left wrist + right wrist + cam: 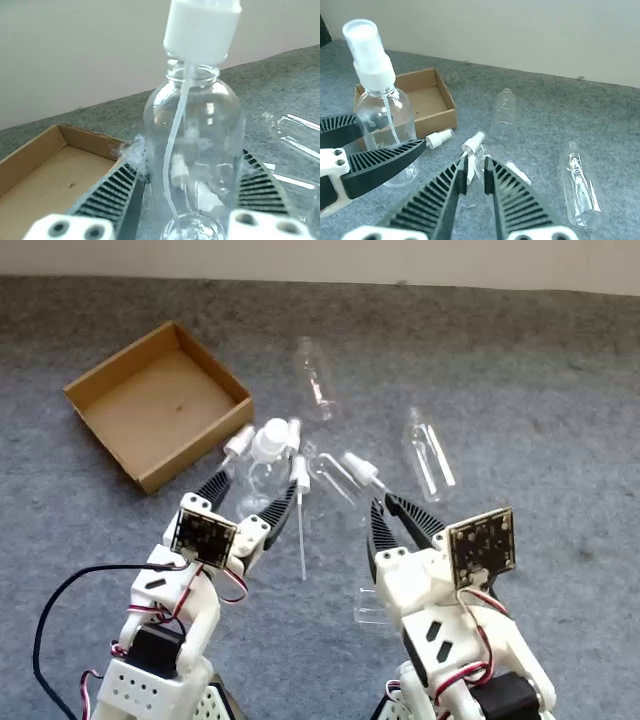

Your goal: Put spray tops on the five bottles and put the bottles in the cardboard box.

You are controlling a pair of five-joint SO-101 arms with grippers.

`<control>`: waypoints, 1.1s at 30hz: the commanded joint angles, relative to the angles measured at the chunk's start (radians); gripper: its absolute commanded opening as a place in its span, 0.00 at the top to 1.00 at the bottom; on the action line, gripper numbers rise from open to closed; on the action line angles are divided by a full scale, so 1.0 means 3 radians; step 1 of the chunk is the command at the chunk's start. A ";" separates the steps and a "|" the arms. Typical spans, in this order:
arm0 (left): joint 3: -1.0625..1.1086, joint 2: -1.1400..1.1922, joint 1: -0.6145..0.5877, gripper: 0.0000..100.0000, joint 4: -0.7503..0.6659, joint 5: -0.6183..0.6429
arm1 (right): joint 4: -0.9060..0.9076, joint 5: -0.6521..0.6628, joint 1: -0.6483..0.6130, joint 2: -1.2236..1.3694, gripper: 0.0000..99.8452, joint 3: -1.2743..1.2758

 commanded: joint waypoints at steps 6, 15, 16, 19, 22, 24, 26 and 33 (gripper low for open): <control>0.0064 -0.0028 -0.0125 0.85 -0.0072 0.0026 | -0.0693 -0.0046 -0.0228 -0.0059 0.96 0.0836; 0.0064 -0.0028 -0.0130 0.85 -0.0087 0.0026 | -0.0882 -0.0046 -0.0274 -0.0064 0.96 0.1373; 0.0064 -0.0028 -0.0130 0.85 -0.0092 0.0026 | -0.0882 -0.0046 -0.0274 -0.0064 0.96 0.1373; 0.0064 -0.0028 -0.0136 0.85 -0.0179 0.0026 | -0.0887 -0.0046 -0.0274 -0.0064 0.96 0.1378; 0.0064 -0.0028 -0.0294 0.85 -0.0271 0.0026 | -0.0887 -0.0036 -0.0274 -0.0064 0.96 0.1373; 0.0064 -0.0028 -0.0437 0.85 -0.0286 0.0026 | -0.0887 -0.0031 -0.0274 -0.0064 0.96 0.1373; 0.0064 -0.0028 -0.0540 0.85 -0.0286 0.0026 | -0.0887 -0.0031 -0.0274 -0.0064 0.96 0.1373; 0.0064 -0.0028 -0.0570 0.85 -0.0286 0.0026 | -0.1276 -0.0031 -0.0274 -0.0064 0.96 0.1547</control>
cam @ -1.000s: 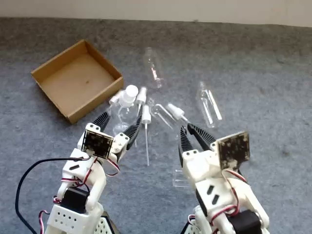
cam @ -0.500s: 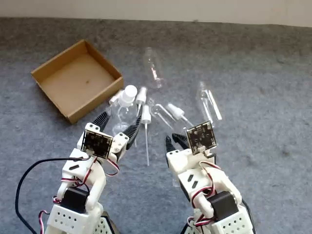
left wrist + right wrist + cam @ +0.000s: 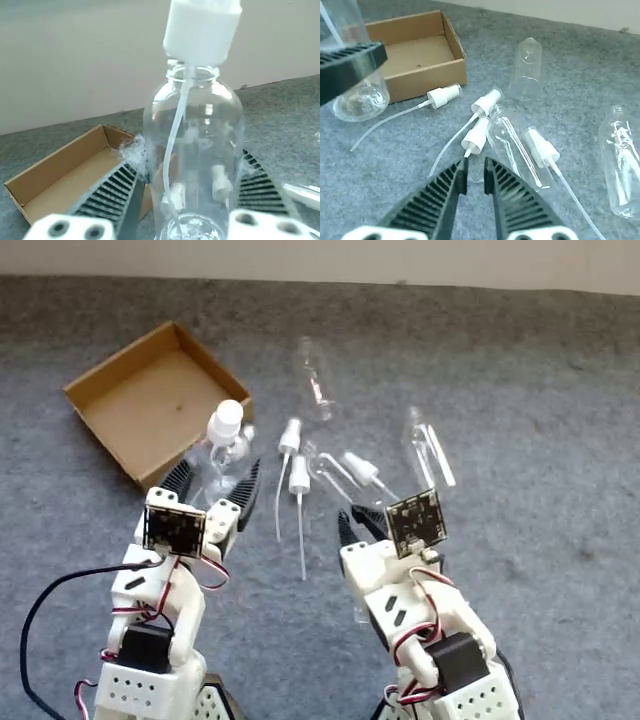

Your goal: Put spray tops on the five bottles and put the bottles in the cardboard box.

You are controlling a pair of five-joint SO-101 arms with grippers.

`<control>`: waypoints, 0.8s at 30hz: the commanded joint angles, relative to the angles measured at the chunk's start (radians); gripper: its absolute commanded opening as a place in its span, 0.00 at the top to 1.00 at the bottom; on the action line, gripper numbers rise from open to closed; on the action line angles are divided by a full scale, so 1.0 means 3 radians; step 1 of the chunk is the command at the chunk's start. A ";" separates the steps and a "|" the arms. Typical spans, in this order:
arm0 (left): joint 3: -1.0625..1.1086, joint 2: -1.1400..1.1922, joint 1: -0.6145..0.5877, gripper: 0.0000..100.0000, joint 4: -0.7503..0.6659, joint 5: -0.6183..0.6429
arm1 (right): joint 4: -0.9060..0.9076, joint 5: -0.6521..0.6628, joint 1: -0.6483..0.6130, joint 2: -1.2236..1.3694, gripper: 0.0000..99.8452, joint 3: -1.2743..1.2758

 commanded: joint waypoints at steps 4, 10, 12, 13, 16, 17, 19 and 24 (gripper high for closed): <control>0.0064 -0.0028 -0.0049 0.85 -0.0092 0.0026 | -0.0197 -0.0020 -0.0043 -0.0018 0.96 0.0238; 0.0064 -0.0028 -0.0049 0.85 -0.0092 0.0026 | -0.0197 -0.0020 -0.0028 -0.0018 0.96 0.0289; 0.0064 -0.0028 -0.0049 0.85 -0.0092 0.0026 | -0.0187 -0.0020 -0.0023 -0.0018 0.96 0.0258; 0.0064 -0.0028 -0.0049 0.85 -0.0092 0.0026 | -0.0182 -0.0020 -0.0018 -0.0018 0.96 0.0258; 0.0064 -0.0028 -0.0049 0.85 -0.0092 0.0026 | -0.0105 -0.0031 -0.0023 -0.0018 0.96 0.0248; 0.0064 -0.0028 -0.0049 0.85 -0.0092 0.0026 | -0.0054 -0.0036 -0.0043 -0.0049 0.96 0.0212; 0.0064 -0.0028 -0.0033 0.85 -0.0092 0.0031 | 0.0059 -0.0036 -0.0043 -0.0187 0.96 0.0141; 0.0064 -0.0028 0.0207 0.85 -0.0097 0.0031 | 0.0166 -0.0041 -0.0110 -0.0386 0.96 0.0095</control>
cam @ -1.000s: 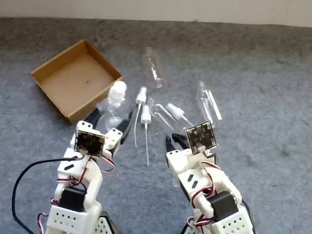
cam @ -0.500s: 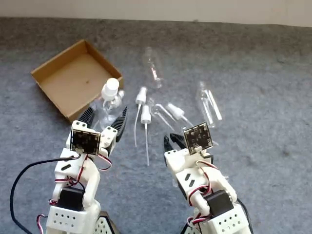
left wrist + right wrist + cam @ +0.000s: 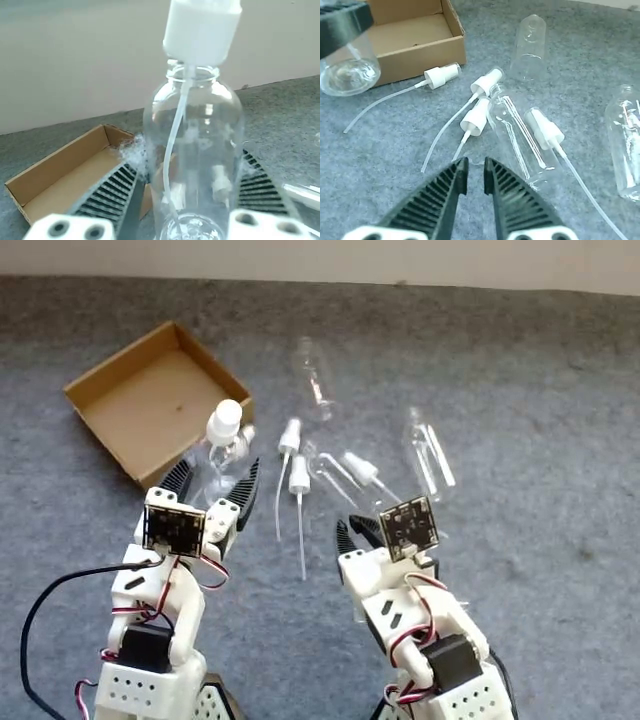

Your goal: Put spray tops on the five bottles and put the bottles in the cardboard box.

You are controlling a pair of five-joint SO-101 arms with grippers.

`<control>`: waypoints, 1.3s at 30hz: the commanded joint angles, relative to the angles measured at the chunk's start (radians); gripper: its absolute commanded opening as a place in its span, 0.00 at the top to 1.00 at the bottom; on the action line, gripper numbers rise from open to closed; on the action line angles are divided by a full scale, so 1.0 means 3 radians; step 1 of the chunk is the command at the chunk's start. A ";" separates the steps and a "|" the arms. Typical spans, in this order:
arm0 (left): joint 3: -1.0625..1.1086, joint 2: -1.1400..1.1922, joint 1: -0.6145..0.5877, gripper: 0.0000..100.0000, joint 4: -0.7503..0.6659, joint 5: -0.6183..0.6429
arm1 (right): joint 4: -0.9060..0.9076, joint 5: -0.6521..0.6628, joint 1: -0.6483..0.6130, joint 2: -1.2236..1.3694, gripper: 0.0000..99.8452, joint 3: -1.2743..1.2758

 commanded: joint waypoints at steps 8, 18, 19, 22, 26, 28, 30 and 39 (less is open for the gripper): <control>0.0064 -0.0028 0.0371 0.85 -0.0404 0.0031 | 0.0054 -0.0041 -0.0391 -0.0084 0.96 -0.0228; 0.0064 -0.0028 0.0540 0.85 -0.0752 0.0783 | 0.0028 -0.0041 -0.0417 -0.0084 0.96 -0.0212; 0.0064 -0.0028 0.0570 0.85 -0.0777 0.0967 | 0.0028 -0.0041 -0.0417 -0.0084 0.96 -0.0212; 0.0064 -0.0028 0.0627 0.85 -0.0788 0.1376 | 0.0028 -0.0041 -0.0417 -0.0084 0.96 -0.0212; 0.0064 -0.0028 0.0632 0.85 -0.0788 0.1749 | 0.0028 -0.0041 -0.0417 -0.0084 0.96 -0.0228; 0.0069 -0.0028 0.0632 0.85 -0.0788 0.1954 | 0.0033 -0.0046 -0.0417 -0.0084 0.96 -0.0238; 0.0069 -0.0028 0.0657 0.85 -0.0783 0.2143 | 0.0033 -0.0046 -0.0422 -0.0084 0.96 -0.0238; 0.0069 -0.0018 0.0867 0.85 -0.0772 0.2296 | -0.0100 -0.0389 -0.0846 -0.0084 0.96 -0.0309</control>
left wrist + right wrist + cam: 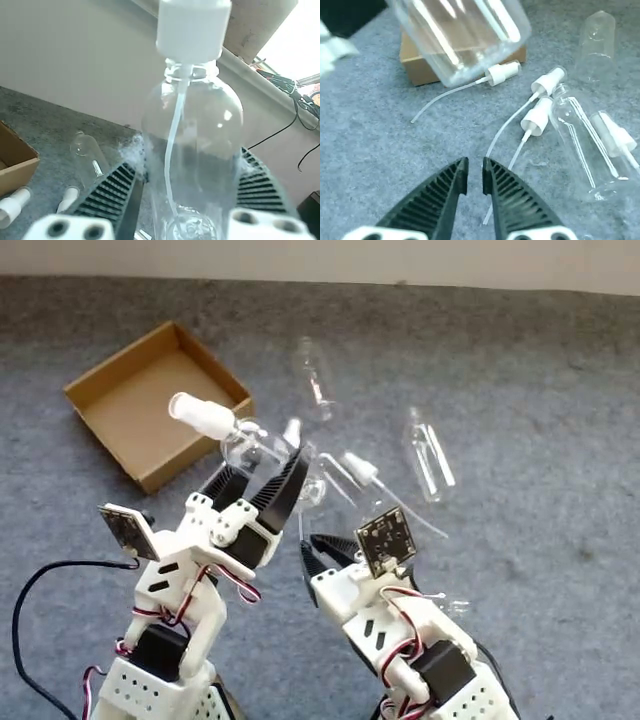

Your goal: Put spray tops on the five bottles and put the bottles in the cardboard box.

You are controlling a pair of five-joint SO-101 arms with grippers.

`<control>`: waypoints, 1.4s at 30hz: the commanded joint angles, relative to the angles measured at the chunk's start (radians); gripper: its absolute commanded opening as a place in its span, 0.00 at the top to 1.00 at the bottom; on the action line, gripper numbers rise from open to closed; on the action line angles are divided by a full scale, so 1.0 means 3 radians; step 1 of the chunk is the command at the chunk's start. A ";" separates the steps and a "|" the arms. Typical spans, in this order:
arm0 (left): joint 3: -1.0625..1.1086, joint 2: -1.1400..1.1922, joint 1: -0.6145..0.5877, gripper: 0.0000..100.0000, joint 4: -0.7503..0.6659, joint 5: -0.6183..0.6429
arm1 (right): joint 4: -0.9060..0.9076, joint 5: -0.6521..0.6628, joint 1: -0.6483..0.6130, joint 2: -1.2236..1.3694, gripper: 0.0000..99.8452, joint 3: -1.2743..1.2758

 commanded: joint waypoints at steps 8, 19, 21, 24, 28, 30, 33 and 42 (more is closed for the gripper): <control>0.0069 -0.0018 0.0069 0.85 0.0240 0.0046 | -0.0161 0.0026 -0.0125 -0.0043 0.96 -0.0269; 0.0069 -0.0008 0.0427 0.85 0.0261 0.0041 | -0.0197 0.0026 -0.0207 -0.0043 0.96 -0.0279; 0.0069 -0.0008 0.0427 0.85 0.0266 0.0041 | -0.0217 0.0026 -0.0340 -0.0043 0.96 -0.0279; 0.0069 -0.0008 0.0448 0.85 0.0404 0.0041 | -0.0217 0.0026 -0.0494 -0.0043 0.96 -0.0279; 0.0069 -0.0018 0.0453 0.85 0.0644 -0.0312 | -0.0222 0.0026 -0.0468 -0.0043 0.96 -0.0279; 0.0069 -0.0023 0.0453 0.85 0.0706 -0.0511 | -0.0222 0.0026 -0.0381 -0.0043 0.96 -0.0279; 0.0069 -0.0028 0.0453 0.85 0.0757 -0.0593 | -0.0228 0.0026 -0.0217 -0.0043 0.96 -0.0269; 0.0054 -0.0028 0.0770 0.85 0.0967 -0.0614 | -0.0228 0.0026 -0.0136 -0.0043 0.96 -0.0253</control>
